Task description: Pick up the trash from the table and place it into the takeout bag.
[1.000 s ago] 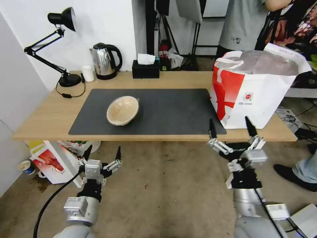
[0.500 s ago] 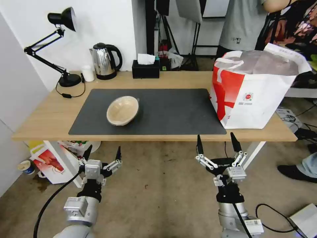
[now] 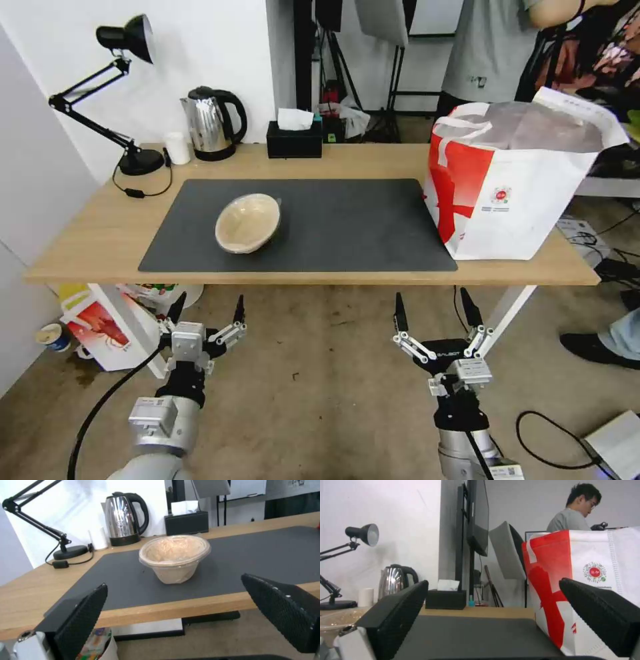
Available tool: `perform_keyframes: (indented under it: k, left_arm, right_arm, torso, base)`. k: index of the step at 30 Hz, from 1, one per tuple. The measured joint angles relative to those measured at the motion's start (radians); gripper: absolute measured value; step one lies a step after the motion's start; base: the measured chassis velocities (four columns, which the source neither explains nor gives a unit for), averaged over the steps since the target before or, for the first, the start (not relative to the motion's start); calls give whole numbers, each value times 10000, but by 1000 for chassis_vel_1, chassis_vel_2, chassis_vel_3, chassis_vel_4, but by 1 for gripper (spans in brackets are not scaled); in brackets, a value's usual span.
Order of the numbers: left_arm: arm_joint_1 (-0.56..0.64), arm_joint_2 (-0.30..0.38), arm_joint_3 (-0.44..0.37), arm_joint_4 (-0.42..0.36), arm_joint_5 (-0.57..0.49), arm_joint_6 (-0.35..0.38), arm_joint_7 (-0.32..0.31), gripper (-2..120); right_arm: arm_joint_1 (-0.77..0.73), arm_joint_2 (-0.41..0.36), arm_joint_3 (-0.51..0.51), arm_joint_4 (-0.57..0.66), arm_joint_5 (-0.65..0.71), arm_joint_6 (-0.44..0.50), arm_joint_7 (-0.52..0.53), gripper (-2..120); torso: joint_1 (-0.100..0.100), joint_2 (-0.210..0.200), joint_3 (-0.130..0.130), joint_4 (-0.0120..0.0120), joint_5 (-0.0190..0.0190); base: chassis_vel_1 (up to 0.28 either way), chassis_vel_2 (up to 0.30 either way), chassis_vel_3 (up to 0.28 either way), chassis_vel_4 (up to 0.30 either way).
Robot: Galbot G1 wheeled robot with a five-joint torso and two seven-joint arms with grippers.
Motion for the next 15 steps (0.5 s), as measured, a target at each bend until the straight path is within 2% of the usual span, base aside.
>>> perform_keyframes:
  k: [15]
  left_arm:
    - [0, 0, 0, 0, 0, 0, 0, 100]
  right_arm:
    - [194, -31, 55, -86, 47, 82, -25, 100]
  torso:
    - [0, 0, 0, 0, 0]
  base:
    - [0, 0, 0, 0]
